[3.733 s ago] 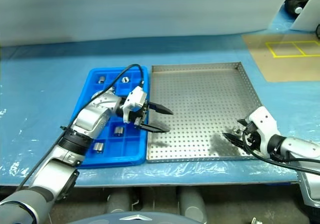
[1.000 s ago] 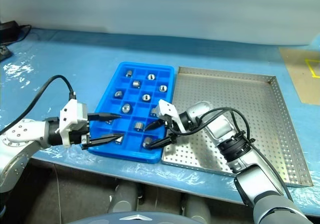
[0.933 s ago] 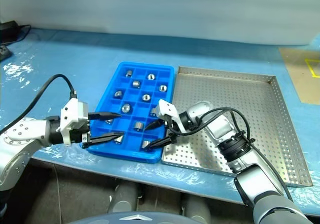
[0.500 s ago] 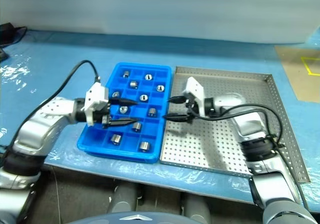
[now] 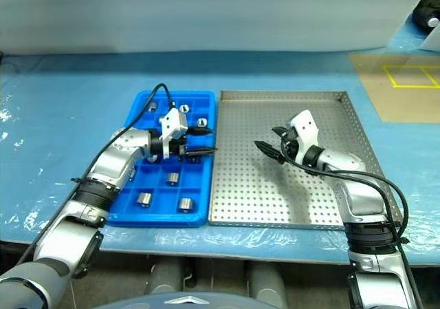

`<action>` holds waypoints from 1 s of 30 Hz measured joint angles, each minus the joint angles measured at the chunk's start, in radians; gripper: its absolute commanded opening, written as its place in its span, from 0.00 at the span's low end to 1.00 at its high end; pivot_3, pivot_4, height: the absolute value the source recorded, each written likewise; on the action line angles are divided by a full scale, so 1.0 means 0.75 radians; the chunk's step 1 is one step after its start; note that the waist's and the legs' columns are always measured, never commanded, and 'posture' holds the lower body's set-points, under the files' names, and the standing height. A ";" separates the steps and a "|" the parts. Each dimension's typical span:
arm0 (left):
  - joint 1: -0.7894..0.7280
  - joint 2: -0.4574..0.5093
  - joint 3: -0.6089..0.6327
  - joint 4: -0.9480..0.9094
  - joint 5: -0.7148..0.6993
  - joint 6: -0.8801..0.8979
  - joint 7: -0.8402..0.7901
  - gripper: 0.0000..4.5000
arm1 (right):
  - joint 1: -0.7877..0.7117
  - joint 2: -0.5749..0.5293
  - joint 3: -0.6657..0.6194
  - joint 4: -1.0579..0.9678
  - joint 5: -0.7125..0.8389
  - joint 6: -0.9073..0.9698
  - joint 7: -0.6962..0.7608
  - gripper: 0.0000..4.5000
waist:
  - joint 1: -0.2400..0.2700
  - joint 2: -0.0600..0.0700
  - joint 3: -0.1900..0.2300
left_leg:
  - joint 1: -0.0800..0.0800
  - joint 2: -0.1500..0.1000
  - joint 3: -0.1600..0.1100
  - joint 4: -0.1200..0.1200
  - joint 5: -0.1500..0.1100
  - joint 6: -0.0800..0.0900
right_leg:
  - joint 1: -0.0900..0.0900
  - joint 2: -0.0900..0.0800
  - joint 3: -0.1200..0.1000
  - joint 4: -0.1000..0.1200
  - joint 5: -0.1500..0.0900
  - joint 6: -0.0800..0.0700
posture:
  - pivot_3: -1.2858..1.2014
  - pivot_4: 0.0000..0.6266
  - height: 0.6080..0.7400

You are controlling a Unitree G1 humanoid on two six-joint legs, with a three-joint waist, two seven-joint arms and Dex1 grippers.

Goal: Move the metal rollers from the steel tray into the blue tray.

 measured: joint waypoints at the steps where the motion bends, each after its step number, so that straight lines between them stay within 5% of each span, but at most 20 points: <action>1: 0.000 -0.001 0.002 0.008 0.001 0.000 0.005 0.65 | -0.002 0.009 0.001 0.000 0.000 -0.001 -0.008 0.81 | -0.001 0.000 0.000 | 0.000 0.000 0.000 0.000 0.000 0.001 | 0.000 0.000 0.000 0.000 0.000 0.000 | 0.44 0.24 1.00; 30: 0.110 0.030 0.106 -0.184 -0.038 0.108 0.050 0.65 | -0.071 0.055 0.108 0.108 -0.031 -0.101 -0.017 0.81 | 0.024 0.000 0.000 | -0.001 0.001 0.000 0.001 -0.002 0.002 | 0.001 -0.002 0.000 -0.001 0.000 0.000 | 0.47 0.24 1.00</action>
